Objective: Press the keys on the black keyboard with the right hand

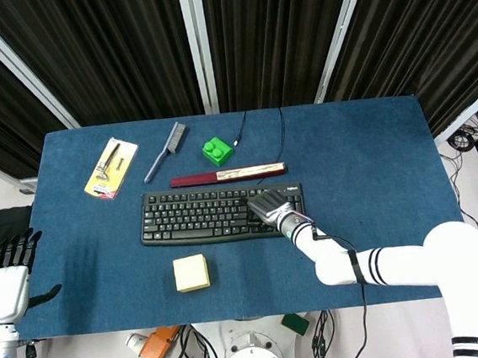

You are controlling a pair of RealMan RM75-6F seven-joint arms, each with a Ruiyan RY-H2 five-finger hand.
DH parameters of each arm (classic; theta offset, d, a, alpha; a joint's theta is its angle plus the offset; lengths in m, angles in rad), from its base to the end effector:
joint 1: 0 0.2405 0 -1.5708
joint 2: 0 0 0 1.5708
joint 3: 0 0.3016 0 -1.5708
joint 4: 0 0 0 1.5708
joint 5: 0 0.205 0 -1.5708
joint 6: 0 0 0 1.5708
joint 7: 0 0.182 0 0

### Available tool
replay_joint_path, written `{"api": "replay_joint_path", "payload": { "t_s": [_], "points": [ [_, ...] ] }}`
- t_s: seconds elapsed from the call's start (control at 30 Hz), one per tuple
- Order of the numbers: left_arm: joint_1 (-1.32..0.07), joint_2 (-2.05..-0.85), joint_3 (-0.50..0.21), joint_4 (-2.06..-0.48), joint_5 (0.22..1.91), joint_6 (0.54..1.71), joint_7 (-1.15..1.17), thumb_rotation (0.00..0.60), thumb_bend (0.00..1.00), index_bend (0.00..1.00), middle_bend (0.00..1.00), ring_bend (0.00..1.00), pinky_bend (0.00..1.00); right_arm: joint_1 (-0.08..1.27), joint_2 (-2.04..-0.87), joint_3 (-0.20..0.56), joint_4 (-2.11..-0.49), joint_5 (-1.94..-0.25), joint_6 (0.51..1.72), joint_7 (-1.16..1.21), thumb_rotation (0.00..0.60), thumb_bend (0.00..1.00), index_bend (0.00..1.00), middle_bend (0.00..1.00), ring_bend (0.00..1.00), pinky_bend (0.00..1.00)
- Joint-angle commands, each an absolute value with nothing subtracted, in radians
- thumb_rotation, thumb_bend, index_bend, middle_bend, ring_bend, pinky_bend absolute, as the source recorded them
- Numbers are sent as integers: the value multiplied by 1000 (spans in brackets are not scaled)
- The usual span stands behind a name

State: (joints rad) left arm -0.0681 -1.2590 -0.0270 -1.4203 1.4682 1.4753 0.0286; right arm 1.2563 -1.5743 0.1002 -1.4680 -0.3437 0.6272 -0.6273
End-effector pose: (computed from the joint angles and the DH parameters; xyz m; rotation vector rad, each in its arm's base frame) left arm -0.3877 0.2129 0.1470 -1.3821 -0.8891 -0.7962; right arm -0.0686 -0.4368 -0.0959 2.1861 -1.1103 0.5195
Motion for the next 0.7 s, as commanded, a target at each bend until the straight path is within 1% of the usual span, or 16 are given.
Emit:
{"api": "replay_joint_path", "payload": {
  "t_s": [0.03,0.13,0.27,0.33,0.43,0.5,0.53,0.57,0.6,0.63,0.67,0.7],
  "points": [
    [-69,-1260,-27,-1419,1468,1475,29,600,93,29,0,0,0,1275,-1584,81,-1457,-339,632,-624,39,1000,199,916,1000,1000],
    [-68,-1260,-28,-1416,1468,1475,26,600,94,29,0,0,0,1280,-1576,78,-1470,-349,647,-612,41,1000,192,916,1000,1000],
    [-66,-1259,-31,-1411,1464,1476,19,600,93,29,0,0,0,1254,-1502,90,-1574,-420,740,-585,39,1000,184,916,1000,1000],
    [-67,-1260,-32,-1408,1467,1478,16,600,94,29,0,0,0,1231,-1453,88,-1645,-467,807,-582,39,1000,174,916,1000,1000],
    [-68,-1261,-34,-1404,1471,1481,9,600,94,29,0,0,0,1176,-1362,72,-1773,-560,943,-587,39,1000,137,916,1000,1000],
    [-69,-1262,-35,-1401,1474,1483,4,600,94,29,0,0,0,1122,-1300,46,-1859,-637,1058,-597,35,919,83,878,960,979],
    [-69,-1263,-35,-1400,1475,1484,2,600,94,29,0,0,0,1095,-1276,32,-1892,-673,1110,-603,29,816,49,805,885,929],
    [-70,-1264,-36,-1398,1477,1486,-1,600,94,29,0,0,0,1056,-1248,9,-1930,-722,1181,-611,18,665,18,679,745,829],
    [-70,-1265,-36,-1397,1479,1488,-3,600,94,29,0,0,0,1020,-1229,-8,-1953,-758,1241,-613,12,582,8,595,644,750],
    [-70,-1265,-36,-1396,1481,1489,-5,600,93,29,0,0,0,976,-1215,-29,-1973,-811,1307,-610,6,466,0,453,465,600],
    [-70,-1266,-37,-1395,1482,1490,-7,600,94,29,0,0,0,940,-1206,-48,-1980,-849,1359,-609,6,382,0,343,325,476],
    [-71,-1266,-37,-1395,1484,1492,-8,600,94,29,0,0,0,904,-1198,-68,-1985,-884,1406,-607,6,324,0,258,223,383]
  ]
}}
